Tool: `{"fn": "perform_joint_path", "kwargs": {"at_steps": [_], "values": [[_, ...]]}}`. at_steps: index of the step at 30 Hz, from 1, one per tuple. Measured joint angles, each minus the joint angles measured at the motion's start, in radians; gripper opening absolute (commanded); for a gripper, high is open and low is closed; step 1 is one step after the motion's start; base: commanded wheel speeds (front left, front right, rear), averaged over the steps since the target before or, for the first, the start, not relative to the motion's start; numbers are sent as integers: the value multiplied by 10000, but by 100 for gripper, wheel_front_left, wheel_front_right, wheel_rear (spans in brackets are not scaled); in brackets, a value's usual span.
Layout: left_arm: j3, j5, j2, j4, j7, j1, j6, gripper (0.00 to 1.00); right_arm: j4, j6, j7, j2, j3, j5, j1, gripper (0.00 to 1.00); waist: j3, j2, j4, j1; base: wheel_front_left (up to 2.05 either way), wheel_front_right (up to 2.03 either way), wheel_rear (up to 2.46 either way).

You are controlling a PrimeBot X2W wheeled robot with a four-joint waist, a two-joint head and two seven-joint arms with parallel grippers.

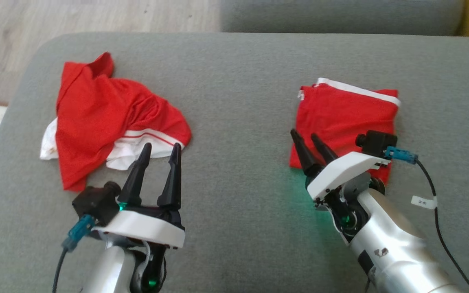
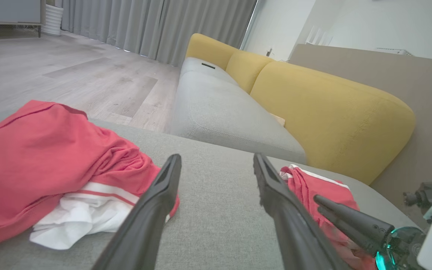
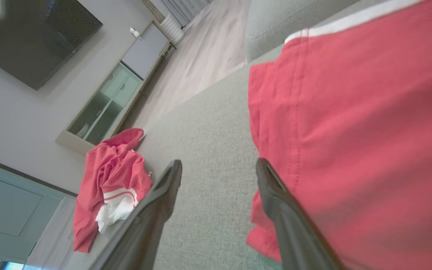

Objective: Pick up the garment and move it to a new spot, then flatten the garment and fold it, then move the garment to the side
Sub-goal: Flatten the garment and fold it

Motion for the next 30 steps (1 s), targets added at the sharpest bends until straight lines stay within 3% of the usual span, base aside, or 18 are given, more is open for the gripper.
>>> {"fn": "perform_joint_path", "kwargs": {"at_steps": [8, 15, 19, 20, 22, 25, 30], "values": [[282, 0, 8, -92, 0, 72, 0, 100, -481, 0, -991, -249, -476, -581, 0, 100, -220, 0, -622, 0, 0, 0, 0], [385, 35, 4, -422, 0, 215, -10, 100, -872, 0, -1894, -1072, -2228, -3012, 185, 100, -322, 0, -1126, 0, 0, 0, 0], [604, 104, 10, -541, 0, 215, -15, 100, -1733, 0, -1941, -949, -3567, -4441, 986, 100, -346, 0, -1372, 0, 0, 0, 0], [617, 121, 10, -598, 0, 215, -21, 100, -2426, 0, -1965, -803, -4255, -5166, 1505, 100, -347, 0, -1477, 0, 0, 0, 0], [623, 159, 8, -671, 0, 214, -25, 100, -3116, 0, -1967, -673, -4706, -6048, 2046, 100, -343, 0, -1550, 0, 0, 0, 0], [656, 159, 8, -677, 0, 214, -29, 100, -3881, 0, -1967, -311, -5342, -6780, 2801, 100, -358, 0, -1629, 0, 0, 0, 0], [663, 54, 8, -633, 0, 221, -102, 100, -4606, 0, -1967, 21, -5756, -6905, 3652, 100, -414, 0, -1711, 0, 0, 0, 0]]}}
